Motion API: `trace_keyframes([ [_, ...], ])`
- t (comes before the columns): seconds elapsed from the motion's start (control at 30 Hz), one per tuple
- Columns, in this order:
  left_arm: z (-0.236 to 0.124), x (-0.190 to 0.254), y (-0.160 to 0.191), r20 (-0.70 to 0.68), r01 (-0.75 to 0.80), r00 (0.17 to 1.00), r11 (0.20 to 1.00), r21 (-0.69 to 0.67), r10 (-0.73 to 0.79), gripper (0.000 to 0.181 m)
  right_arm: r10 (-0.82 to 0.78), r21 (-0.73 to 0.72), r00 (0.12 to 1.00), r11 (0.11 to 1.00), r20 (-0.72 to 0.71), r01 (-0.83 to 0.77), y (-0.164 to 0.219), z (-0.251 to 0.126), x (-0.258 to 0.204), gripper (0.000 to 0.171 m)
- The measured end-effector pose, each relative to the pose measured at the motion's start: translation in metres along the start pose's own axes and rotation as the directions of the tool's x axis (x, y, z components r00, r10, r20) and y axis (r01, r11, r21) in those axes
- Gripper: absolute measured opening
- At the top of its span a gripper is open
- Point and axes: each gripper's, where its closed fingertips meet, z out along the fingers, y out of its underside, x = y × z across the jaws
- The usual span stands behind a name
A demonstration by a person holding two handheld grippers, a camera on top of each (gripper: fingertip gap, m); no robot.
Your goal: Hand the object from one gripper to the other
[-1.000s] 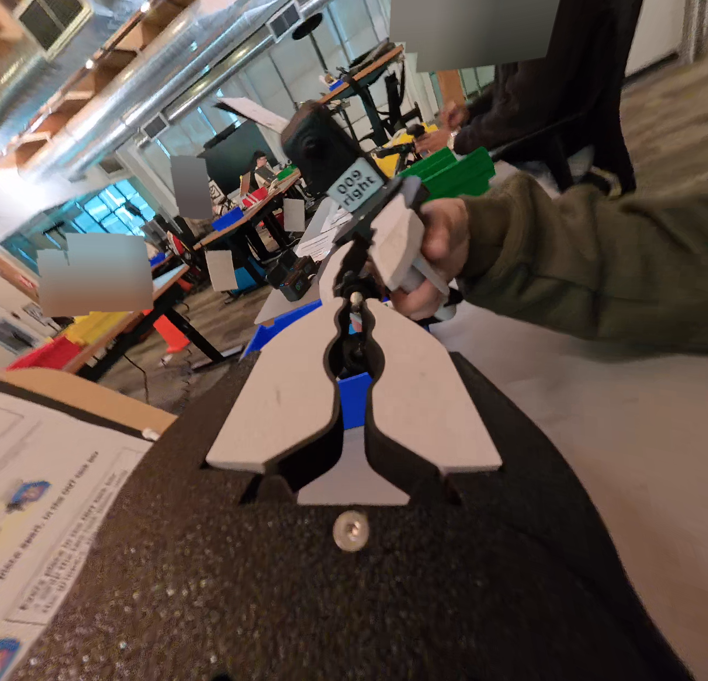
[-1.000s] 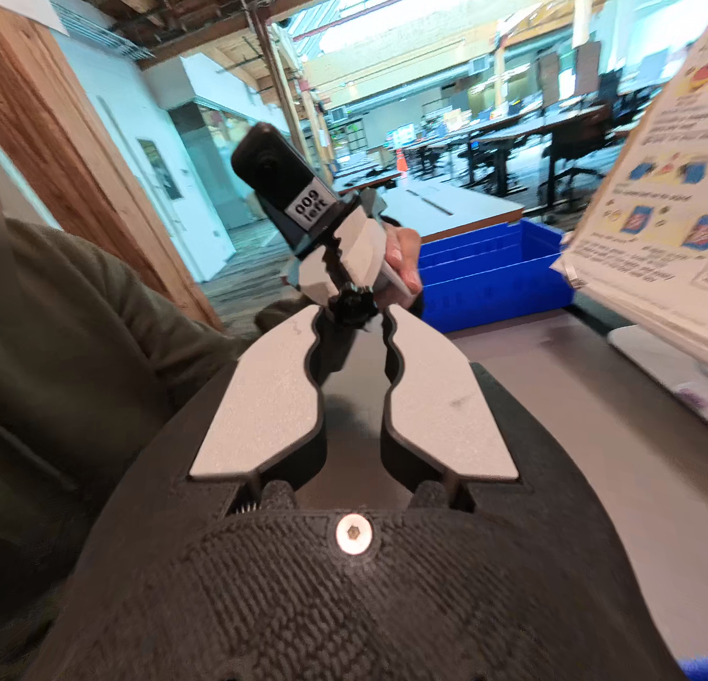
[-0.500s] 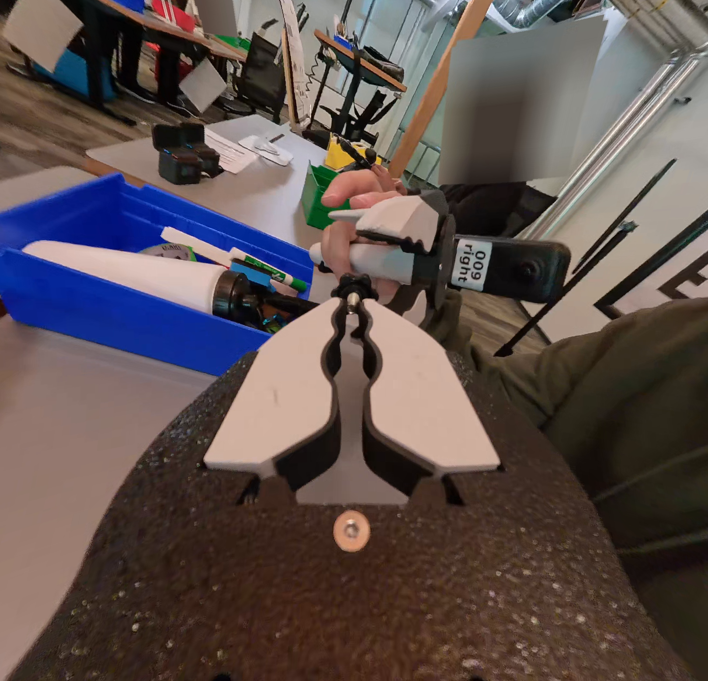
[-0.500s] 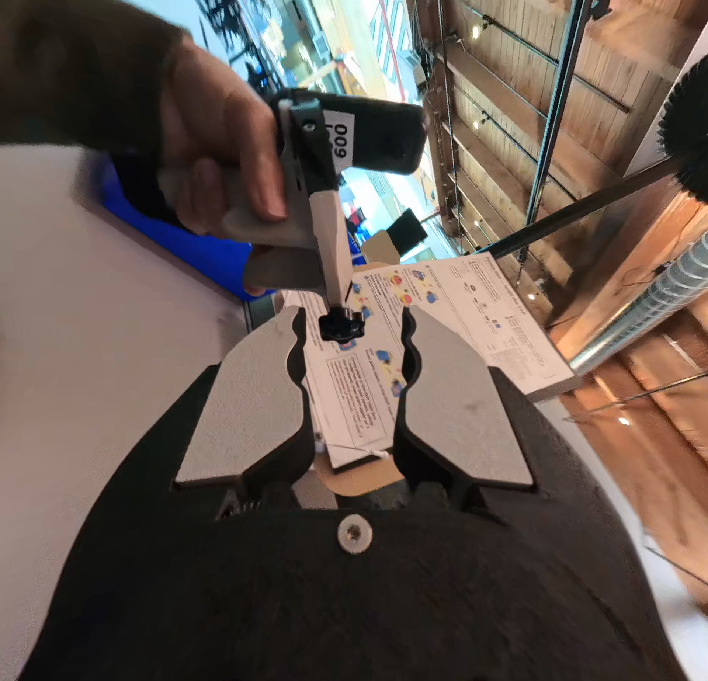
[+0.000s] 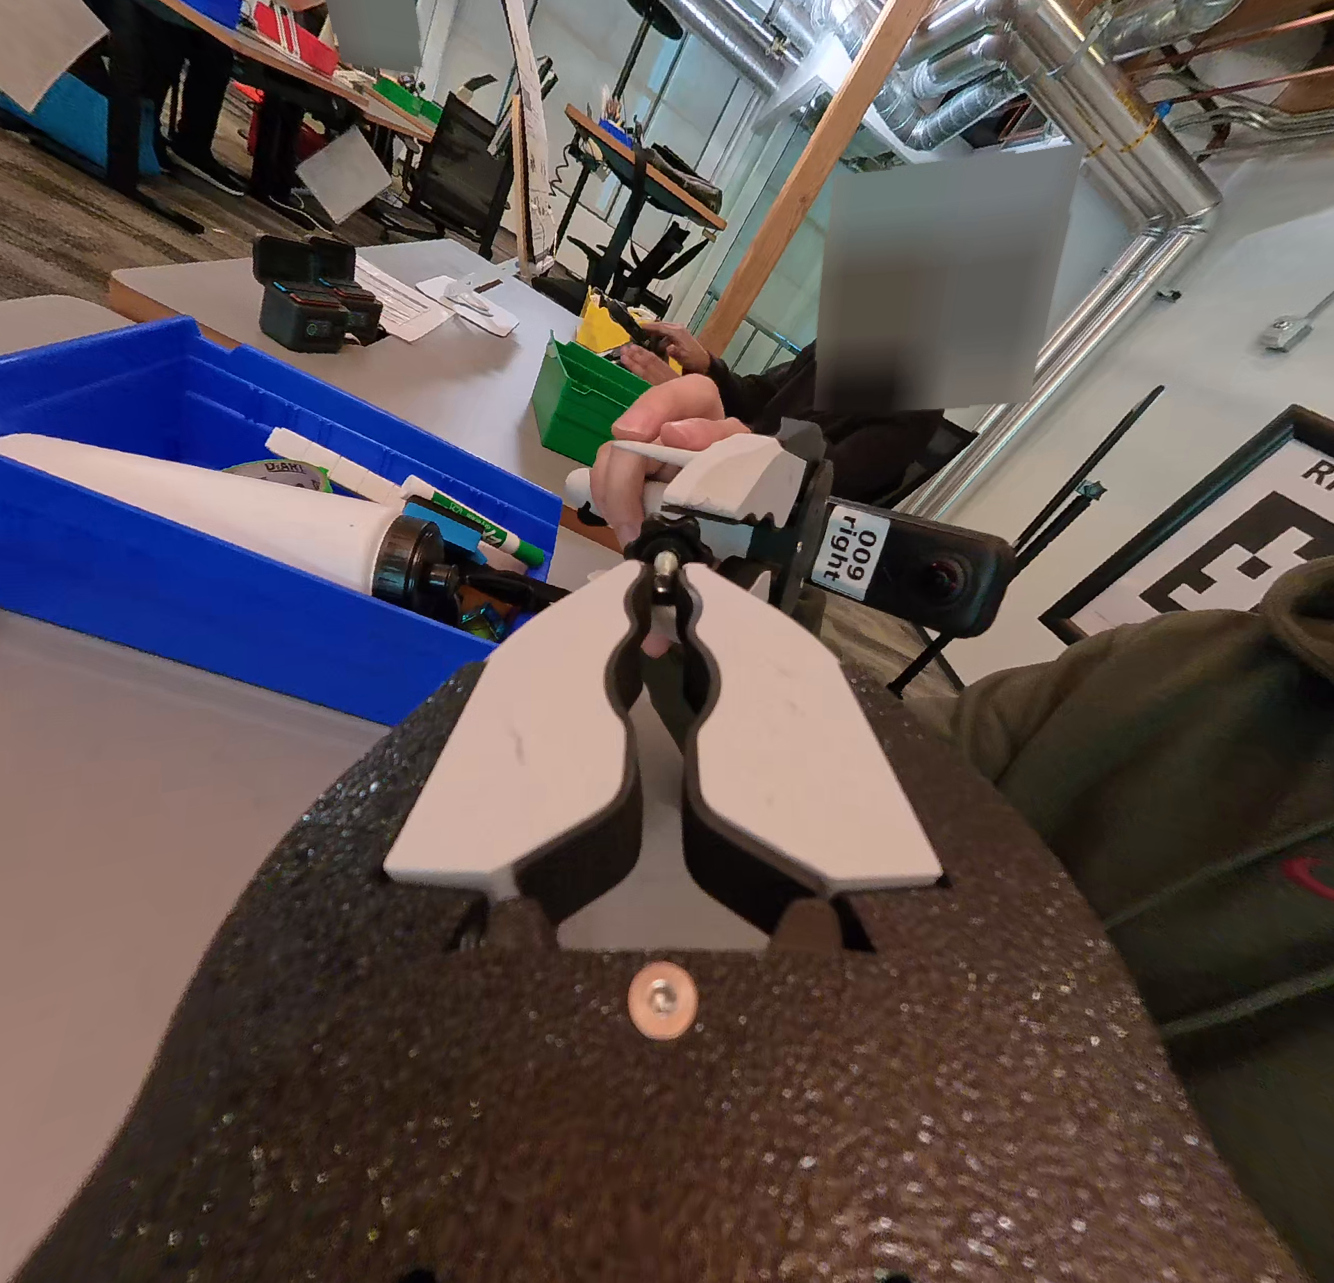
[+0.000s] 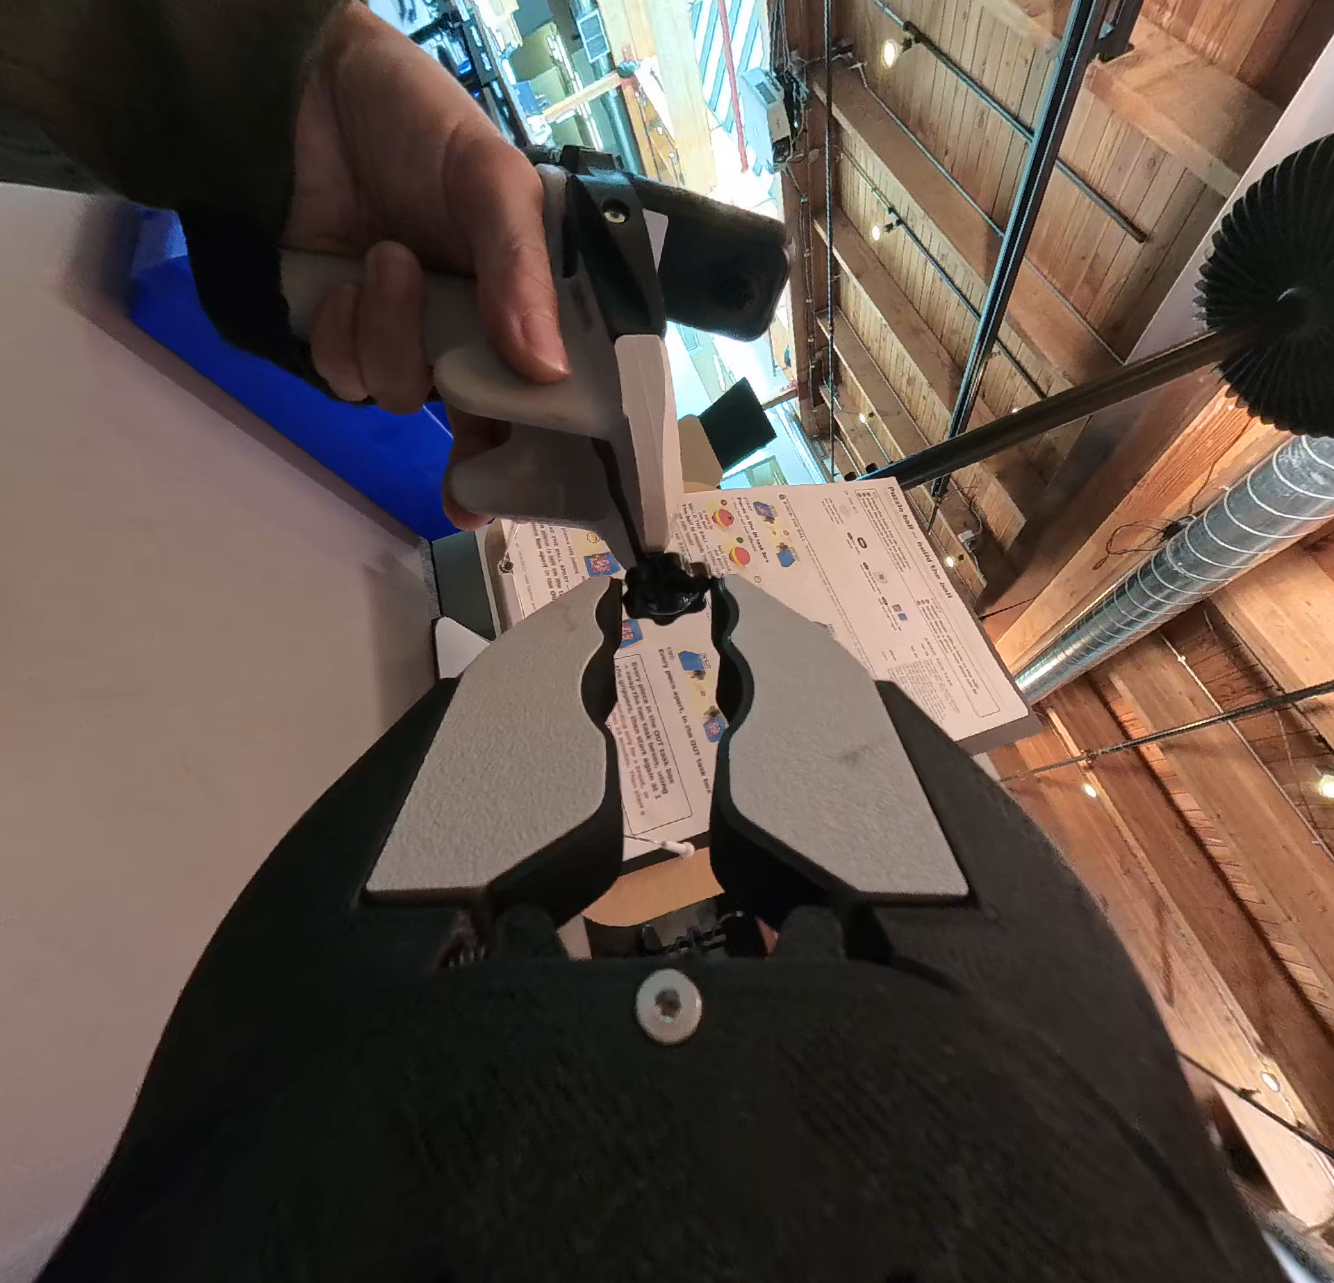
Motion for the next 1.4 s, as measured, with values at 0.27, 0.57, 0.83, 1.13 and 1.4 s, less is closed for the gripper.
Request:
trace_keyframes([
  [0.27, 0.001, -0.02, -0.002, 0.178, -0.086, 0.98, 0.996, -0.008, 0.086, 0.009, 0.056, -0.185, 0.998, 0.981, 0.007, -0.054, 0.02, 0.005, 0.001, 0.022],
  [0.57, 0.001, -0.039, -0.01, 0.533, -0.225, 0.813, 0.971, -0.085, 0.235, 0.036, -0.095, -0.395, 0.995, 0.915, -0.03, 0.076, 0.044, 0.01, 0.005, 0.022],
  [0.83, 0.015, -0.045, -0.008, 0.584, -0.238, 0.773, 0.967, -0.096, 0.248, 0.034, -0.15, -0.441, 0.989, 0.888, -0.017, 0.127, 0.047, 0.013, 0.003, 0.022],
  [1.13, 0.014, -0.044, -0.014, 0.593, -0.301, 0.75, 0.949, -0.09, 0.294, 0.025, -0.058, -0.397, 0.997, 0.917, -0.047, 0.034, 0.042, 0.012, 0.007, 0.022],
  [1.4, -0.009, 0.006, -0.032, 0.224, -0.617, 0.783, 0.77, 0.164, 0.579, 0.025, 0.879, -0.027, 0.404, 0.424, 0.253, -0.905, -0.003, -0.007, 0.016, 0.071],
])
